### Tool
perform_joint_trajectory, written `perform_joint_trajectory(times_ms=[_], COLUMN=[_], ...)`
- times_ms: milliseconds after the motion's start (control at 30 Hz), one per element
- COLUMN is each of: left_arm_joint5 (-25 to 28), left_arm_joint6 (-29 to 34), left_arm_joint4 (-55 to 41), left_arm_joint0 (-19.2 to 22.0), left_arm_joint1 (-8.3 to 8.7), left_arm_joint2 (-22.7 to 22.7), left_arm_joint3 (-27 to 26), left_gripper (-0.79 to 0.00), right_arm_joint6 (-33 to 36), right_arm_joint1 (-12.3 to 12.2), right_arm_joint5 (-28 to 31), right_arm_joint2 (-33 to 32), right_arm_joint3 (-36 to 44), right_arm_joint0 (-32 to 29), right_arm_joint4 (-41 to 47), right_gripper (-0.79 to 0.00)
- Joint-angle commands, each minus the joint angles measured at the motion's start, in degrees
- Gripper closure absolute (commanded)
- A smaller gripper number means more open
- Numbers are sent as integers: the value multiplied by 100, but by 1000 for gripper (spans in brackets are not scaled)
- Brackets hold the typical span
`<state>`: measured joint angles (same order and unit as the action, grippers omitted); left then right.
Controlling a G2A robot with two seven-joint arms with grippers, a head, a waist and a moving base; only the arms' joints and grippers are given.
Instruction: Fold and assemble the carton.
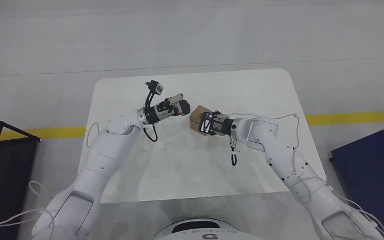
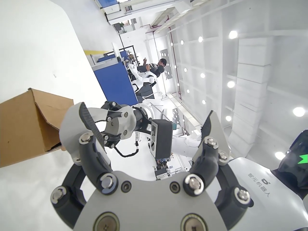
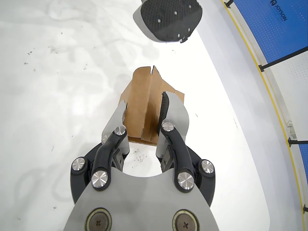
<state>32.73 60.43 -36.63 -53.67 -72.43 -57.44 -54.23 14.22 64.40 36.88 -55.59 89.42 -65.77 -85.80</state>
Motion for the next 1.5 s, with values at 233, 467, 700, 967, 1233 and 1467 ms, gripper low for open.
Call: perform_joint_trajectory(times_ms=[233,467,700,967,1233,1467], left_arm_joint5=[46,81,87,68,58,50], left_arm_joint6=[85,145,182,220,215,239], left_arm_joint4=[-35,-75,-64,-58,-32,-23], left_arm_joint0=[134,156,176,191,197,216], left_arm_joint1=[-62,-79,-97,-115,-133,-147], left_arm_joint2=[41,-3,-27,-53,-76,-99], left_arm_joint3=[260,388,441,479,502,507], left_gripper=[-785,-785,-785,-785,-785,-785], right_arm_joint6=[-196,-191,44,96,54,-116], right_arm_joint1=[1,5,18,37,51,39], right_arm_joint5=[203,497,369,234,164,169], right_arm_joint2=[-255,-420,-309,-187,-117,-83], right_arm_joint3=[9,-137,-146,-235,-306,-224], right_arm_joint0=[-58,-9,40,84,137,131], right_arm_joint4=[972,1897,1707,1420,1207,815], right_gripper=[-314,-369,-360,-342,-289,-369])
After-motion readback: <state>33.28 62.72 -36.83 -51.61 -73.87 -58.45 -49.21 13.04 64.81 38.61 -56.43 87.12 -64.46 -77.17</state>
